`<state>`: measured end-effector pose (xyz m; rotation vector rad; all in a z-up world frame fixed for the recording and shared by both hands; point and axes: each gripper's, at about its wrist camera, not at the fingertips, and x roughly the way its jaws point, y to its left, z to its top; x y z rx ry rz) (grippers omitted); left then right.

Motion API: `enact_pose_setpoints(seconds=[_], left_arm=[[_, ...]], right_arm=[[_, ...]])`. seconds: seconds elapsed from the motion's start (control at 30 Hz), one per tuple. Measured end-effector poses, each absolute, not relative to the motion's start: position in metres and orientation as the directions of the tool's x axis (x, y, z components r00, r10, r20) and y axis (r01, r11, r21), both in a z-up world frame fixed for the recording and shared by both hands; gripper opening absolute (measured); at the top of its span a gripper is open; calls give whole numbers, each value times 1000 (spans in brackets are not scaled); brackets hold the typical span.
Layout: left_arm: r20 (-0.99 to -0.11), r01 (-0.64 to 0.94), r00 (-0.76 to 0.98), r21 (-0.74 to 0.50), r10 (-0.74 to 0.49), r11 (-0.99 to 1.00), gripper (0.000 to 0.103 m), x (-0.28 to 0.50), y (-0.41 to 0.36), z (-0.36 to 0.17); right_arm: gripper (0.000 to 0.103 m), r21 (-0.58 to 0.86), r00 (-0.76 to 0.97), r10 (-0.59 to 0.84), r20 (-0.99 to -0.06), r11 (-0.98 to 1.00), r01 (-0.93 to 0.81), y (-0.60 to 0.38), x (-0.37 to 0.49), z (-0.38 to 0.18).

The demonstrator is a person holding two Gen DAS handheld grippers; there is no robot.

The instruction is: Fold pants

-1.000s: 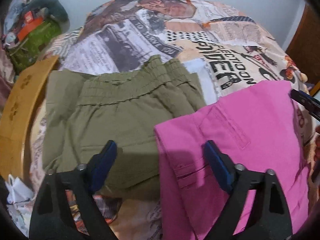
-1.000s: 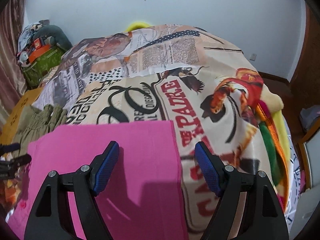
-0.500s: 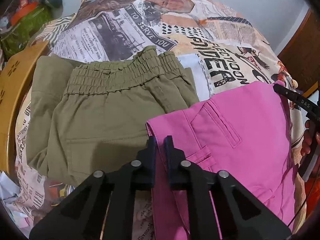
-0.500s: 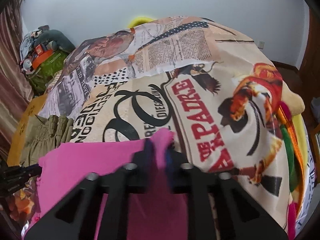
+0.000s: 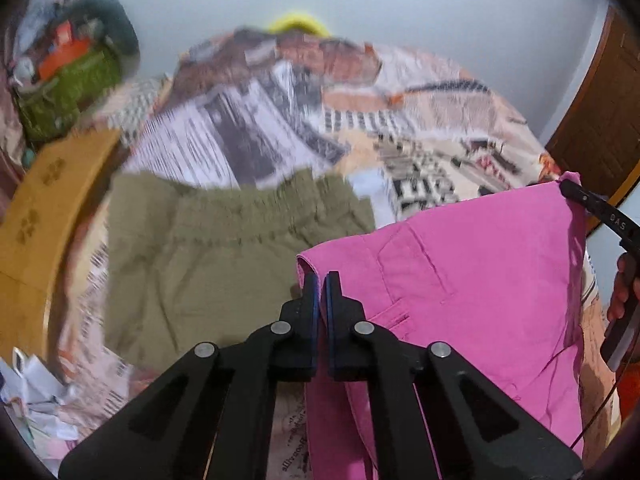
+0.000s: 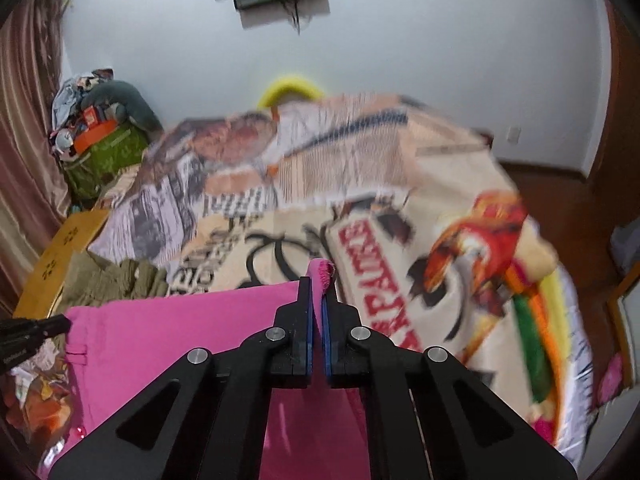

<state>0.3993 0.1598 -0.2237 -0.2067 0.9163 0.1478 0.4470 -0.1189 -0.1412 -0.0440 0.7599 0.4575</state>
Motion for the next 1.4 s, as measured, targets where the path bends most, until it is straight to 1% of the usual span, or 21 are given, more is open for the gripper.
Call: enact_pose_setpoints(seconds=[0.27,0.43,0.63,0.8,0.93,1.1,1.23,1.4], left_arm=[[-763,-179,645,-84,53,980,4,379,141,-181],[-754,-156,655,-76,46,985,4,350,128,-165],[-736,-125,674,-39,57,991,4,317,115,-141],[-742,-104,666,0,70,995,4,293,102,-134],[-758,-91,649,14,69,996,4,275,93,-135],[-772,-47,632,51,69,998,4,249,82,-137],[-789,-19,611,66,63,998,3,224,77,-148],[-828,-28,560,17,30,999,4,202,81,-170]], right_arm=[[2,158,658,438,-613,884,-441,-132,413,-100],[2,169,656,453,-604,877,-450,-145,381,-90],[2,168,652,462,-601,870,-463,-161,339,-77],[2,151,648,459,-608,868,-474,-173,303,-68],[2,152,635,454,-625,868,-472,-181,276,-72],[3,156,592,453,-667,861,-484,-186,245,-91],[3,168,558,452,-696,858,-486,-190,222,-107],[3,200,524,443,-727,867,-456,-202,197,-129]])
